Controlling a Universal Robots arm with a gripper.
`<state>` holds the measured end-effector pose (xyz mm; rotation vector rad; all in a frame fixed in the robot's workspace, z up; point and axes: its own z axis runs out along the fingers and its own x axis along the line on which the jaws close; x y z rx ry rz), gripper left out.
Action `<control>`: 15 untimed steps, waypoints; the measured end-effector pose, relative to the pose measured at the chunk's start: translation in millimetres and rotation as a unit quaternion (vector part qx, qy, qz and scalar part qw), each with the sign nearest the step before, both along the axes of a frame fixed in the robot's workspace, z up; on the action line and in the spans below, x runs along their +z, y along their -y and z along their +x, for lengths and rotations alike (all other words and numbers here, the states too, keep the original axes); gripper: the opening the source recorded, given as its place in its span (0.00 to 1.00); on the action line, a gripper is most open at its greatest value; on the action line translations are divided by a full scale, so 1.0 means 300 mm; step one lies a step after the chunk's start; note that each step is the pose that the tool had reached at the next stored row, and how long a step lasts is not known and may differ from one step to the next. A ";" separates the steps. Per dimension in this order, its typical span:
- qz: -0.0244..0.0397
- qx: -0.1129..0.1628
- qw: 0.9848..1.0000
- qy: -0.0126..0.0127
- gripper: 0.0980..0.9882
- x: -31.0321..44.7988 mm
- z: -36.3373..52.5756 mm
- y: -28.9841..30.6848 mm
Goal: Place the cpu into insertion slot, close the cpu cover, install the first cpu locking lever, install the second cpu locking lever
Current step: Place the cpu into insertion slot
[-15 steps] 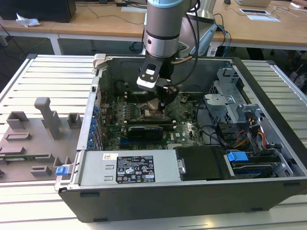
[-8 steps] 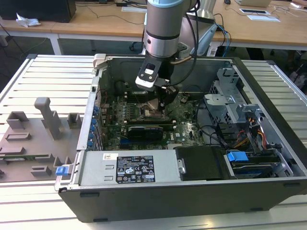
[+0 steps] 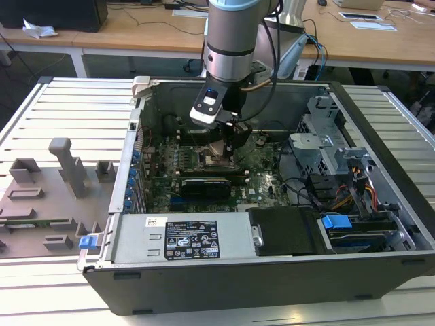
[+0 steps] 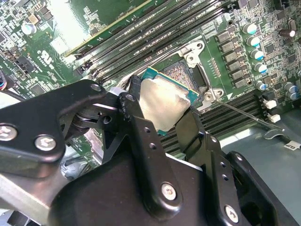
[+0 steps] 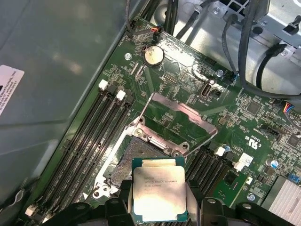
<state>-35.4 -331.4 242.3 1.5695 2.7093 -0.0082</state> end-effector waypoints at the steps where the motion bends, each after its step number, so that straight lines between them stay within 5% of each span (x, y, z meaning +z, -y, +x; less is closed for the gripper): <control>1: 0.000 -0.001 1.000 0.000 0.50 0.000 0.000 0.000; 11: -0.002 -0.025 1.000 0.000 0.50 0.000 0.000 0.000; 15: -0.009 -0.052 0.999 0.000 0.50 0.000 0.000 0.000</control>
